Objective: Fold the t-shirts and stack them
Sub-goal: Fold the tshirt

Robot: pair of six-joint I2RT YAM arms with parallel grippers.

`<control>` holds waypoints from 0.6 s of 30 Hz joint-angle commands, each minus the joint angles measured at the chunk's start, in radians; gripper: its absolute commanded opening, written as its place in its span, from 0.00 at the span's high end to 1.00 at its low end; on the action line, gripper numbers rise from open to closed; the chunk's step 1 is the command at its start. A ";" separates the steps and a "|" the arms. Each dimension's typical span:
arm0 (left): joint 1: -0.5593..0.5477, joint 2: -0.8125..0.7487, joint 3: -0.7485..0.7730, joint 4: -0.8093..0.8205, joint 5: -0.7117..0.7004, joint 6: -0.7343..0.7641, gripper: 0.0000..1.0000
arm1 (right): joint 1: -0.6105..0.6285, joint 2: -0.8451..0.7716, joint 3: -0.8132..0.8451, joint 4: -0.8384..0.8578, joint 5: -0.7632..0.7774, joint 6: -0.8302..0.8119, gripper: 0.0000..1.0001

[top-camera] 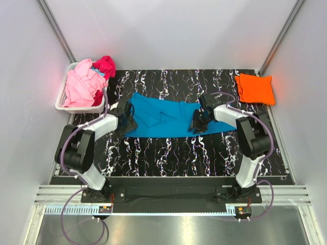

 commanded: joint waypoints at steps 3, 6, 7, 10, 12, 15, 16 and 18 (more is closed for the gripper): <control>-0.030 -0.130 -0.187 -0.085 -0.026 -0.081 0.28 | 0.001 -0.068 -0.132 -0.115 0.126 -0.003 0.57; -0.070 -0.248 -0.262 -0.090 -0.011 -0.113 0.28 | 0.002 -0.119 -0.160 -0.109 0.111 0.009 0.57; -0.078 -0.305 -0.286 -0.095 -0.006 -0.122 0.28 | 0.004 -0.130 -0.161 -0.110 0.106 0.012 0.57; -0.110 -0.383 -0.319 -0.122 0.006 -0.144 0.28 | 0.019 -0.154 -0.143 -0.109 0.069 -0.006 0.58; -0.122 -0.453 -0.329 -0.130 0.014 -0.147 0.28 | 0.036 -0.171 -0.115 -0.109 0.032 -0.021 0.58; -0.124 -0.525 -0.322 -0.148 0.017 -0.142 0.28 | 0.074 -0.193 -0.059 -0.121 0.018 -0.031 0.58; -0.124 -0.540 -0.317 -0.159 0.015 -0.139 0.28 | 0.087 -0.199 -0.042 -0.133 0.018 -0.027 0.59; -0.126 -0.575 -0.297 -0.167 0.014 -0.135 0.28 | 0.122 -0.214 0.004 -0.141 0.018 -0.026 0.58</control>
